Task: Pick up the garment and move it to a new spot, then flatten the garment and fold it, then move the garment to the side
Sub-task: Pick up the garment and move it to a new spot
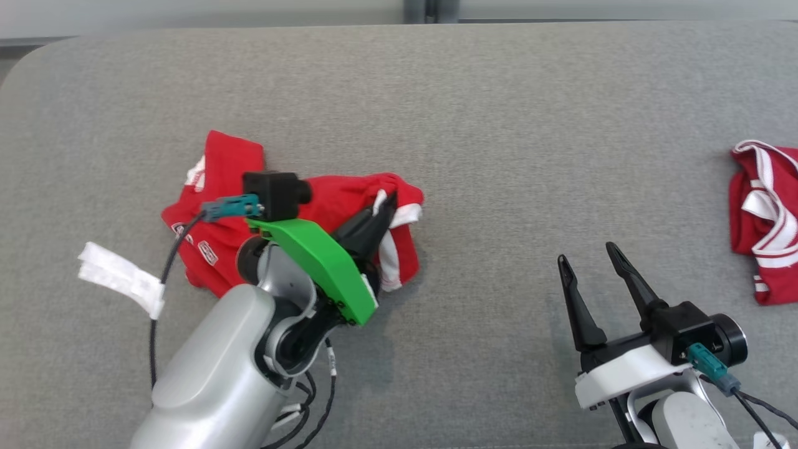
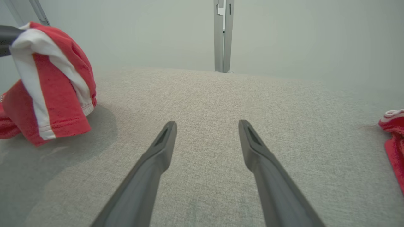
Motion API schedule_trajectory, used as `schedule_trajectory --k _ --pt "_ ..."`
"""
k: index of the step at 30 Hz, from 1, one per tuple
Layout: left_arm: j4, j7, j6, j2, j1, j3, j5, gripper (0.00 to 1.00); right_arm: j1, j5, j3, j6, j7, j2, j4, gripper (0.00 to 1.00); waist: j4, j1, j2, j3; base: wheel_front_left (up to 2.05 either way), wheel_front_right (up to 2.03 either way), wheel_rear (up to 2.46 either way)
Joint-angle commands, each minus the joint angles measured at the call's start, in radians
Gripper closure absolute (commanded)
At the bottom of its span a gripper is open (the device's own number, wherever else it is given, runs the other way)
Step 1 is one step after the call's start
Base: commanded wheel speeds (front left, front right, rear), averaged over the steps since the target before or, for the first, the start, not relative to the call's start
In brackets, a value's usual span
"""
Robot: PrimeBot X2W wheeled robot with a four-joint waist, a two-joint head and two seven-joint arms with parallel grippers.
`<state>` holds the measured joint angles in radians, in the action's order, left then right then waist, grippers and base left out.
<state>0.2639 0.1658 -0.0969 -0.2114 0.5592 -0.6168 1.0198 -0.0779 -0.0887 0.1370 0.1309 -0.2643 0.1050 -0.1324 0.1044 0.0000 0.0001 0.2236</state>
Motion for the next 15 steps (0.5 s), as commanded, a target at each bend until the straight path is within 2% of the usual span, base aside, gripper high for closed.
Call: schedule_trajectory --k 1,8,15 --pt "-0.018 0.017 0.009 0.013 0.006 -0.017 -0.007 1.00 -0.014 -0.007 -0.004 -0.001 0.000 -0.006 -0.002 0.00 -0.114 0.0000 -0.0001 -0.023 0.00 0.00 0.00" --pt "-0.028 0.070 0.046 0.088 0.079 -0.088 -0.047 1.00 -0.044 -0.015 -0.006 0.000 0.000 -0.036 -0.008 0.00 -0.266 0.0000 -0.0001 0.003 0.00 0.00 0.00" --pt "0.005 0.086 0.056 0.145 0.155 -0.141 -0.036 1.00 -0.046 -0.023 -0.019 0.000 0.000 -0.050 -0.013 0.00 -0.358 0.0000 -0.0001 0.035 0.00 0.00 0.00"
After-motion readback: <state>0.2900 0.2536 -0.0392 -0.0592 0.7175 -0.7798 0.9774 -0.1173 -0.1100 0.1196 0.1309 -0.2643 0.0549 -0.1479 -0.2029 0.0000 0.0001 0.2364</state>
